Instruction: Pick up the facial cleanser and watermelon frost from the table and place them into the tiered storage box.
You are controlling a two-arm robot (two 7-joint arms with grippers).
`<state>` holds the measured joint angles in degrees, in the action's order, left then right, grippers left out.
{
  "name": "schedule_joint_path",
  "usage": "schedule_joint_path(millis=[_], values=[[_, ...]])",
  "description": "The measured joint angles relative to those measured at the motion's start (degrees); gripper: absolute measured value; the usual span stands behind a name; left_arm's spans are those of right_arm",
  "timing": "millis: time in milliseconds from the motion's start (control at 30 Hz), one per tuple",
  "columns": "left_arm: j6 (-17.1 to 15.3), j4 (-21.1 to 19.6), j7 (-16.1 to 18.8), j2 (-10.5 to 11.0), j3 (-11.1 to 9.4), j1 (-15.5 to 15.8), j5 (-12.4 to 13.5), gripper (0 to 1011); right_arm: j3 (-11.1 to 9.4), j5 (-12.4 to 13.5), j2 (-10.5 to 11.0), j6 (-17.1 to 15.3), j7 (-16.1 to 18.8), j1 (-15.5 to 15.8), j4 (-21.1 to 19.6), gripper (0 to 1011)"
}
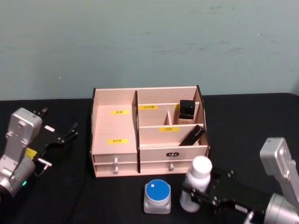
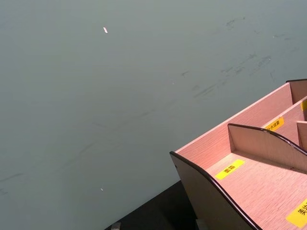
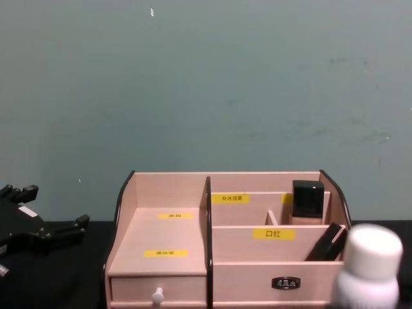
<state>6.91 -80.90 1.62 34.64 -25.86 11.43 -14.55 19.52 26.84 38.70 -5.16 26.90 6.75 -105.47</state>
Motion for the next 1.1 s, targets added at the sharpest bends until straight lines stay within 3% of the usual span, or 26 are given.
schedule_joint_path(millis=[233,467,667,1100], values=[[0.0,0.0,0.0,0.0,0.0,0.0,0.0,1010,0.58,-1.15,-1.69,-0.03,0.03,-4.65,-0.65,602],[0.0,0.0,0.0,0.0,0.0,0.0,0.0,1010,1.78,-1.75,-4.82,-0.2,0.16,-11.26,2.27,602],[0.0,0.0,0.0,0.0,0.0,0.0,0.0,1010,2.93,-2.18,-8.75,0.95,0.19,-17.86,8.1,602],[0.0,0.0,0.0,0.0,0.0,0.0,0.0,1010,5.6,-3.05,-14.06,3.58,1.34,-25.83,18.03,603]])
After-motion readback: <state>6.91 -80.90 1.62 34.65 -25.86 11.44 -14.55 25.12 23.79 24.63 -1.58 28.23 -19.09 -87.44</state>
